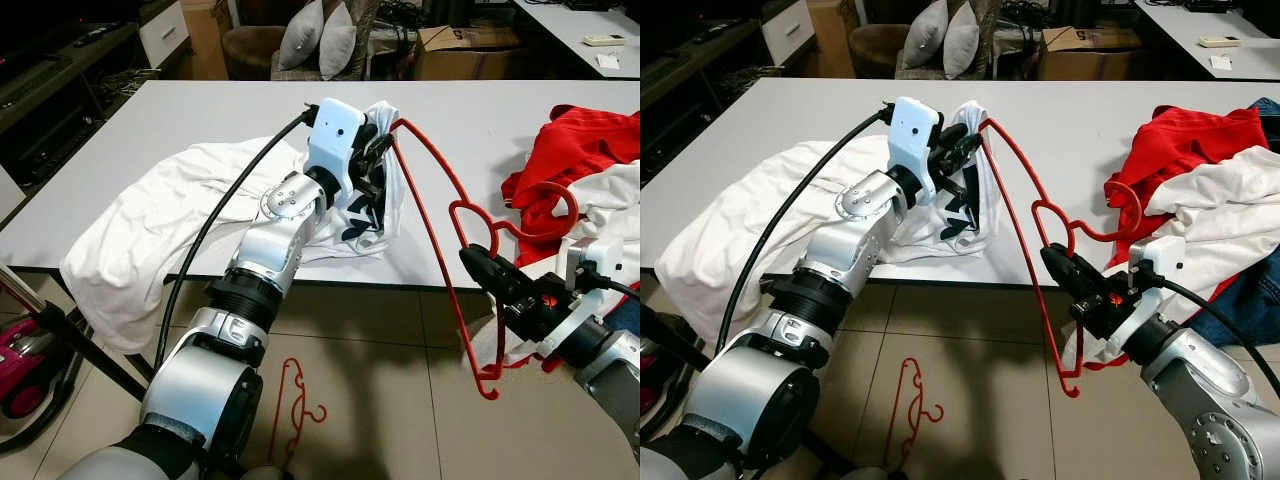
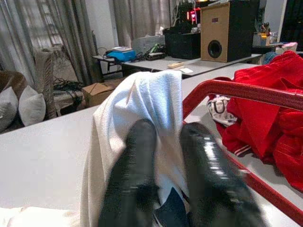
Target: Hang hanger
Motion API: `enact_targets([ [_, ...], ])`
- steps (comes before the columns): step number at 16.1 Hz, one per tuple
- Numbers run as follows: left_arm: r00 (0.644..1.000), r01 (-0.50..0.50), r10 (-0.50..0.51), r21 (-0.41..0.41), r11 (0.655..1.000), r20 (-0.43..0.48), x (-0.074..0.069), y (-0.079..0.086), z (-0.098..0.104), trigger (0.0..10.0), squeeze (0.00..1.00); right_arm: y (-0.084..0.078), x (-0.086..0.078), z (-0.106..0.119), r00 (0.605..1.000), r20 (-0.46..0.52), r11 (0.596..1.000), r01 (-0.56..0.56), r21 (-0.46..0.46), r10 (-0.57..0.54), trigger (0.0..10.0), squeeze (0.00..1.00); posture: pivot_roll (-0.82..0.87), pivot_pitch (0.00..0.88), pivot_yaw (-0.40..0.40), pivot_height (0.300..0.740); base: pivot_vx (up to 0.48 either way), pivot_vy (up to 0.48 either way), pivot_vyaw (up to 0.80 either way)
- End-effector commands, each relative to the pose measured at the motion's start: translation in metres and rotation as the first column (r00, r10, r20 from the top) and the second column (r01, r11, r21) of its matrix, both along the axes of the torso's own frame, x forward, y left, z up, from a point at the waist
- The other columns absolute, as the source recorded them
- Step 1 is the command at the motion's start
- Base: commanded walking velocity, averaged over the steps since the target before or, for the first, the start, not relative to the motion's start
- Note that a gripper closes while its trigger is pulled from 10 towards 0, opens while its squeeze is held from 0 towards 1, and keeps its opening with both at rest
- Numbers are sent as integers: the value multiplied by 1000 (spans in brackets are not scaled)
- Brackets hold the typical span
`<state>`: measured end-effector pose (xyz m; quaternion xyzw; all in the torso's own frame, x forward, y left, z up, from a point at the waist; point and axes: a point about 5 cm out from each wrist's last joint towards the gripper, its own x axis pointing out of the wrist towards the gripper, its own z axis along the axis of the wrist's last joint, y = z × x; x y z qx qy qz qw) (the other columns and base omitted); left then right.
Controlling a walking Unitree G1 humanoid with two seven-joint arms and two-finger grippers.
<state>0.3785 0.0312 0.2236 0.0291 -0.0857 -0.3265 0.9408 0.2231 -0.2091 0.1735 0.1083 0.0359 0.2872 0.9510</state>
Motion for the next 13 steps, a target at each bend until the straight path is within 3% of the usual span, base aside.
enact_targets([
  [1, 1000, 9, -9, 0, 1000, 6, 2, -2, 7, 0, 0, 2, 1, 3, 1000, 17, 1000, -13, 4, 13, 10000, 0, -119, 21, 76, 740, 0, 0, 0],
  [8, 999, -32, 32, 16, 999, -20, 7, 1, 3, 0, 0, 2, 0, 4, 1000, 21, 1000, -15, 4, 15, 10000, 0, -122, 21, 77, 740, 0, 0, 0],
  [13, 998, -60, 59, 17, 998, 12, 12, 15, 12, 0, 0, 2, 0, 2, 1000, 16, 1000, -9, 4, 9, 10000, 0, -118, 20, 78, 740, 0, 0, 0],
])
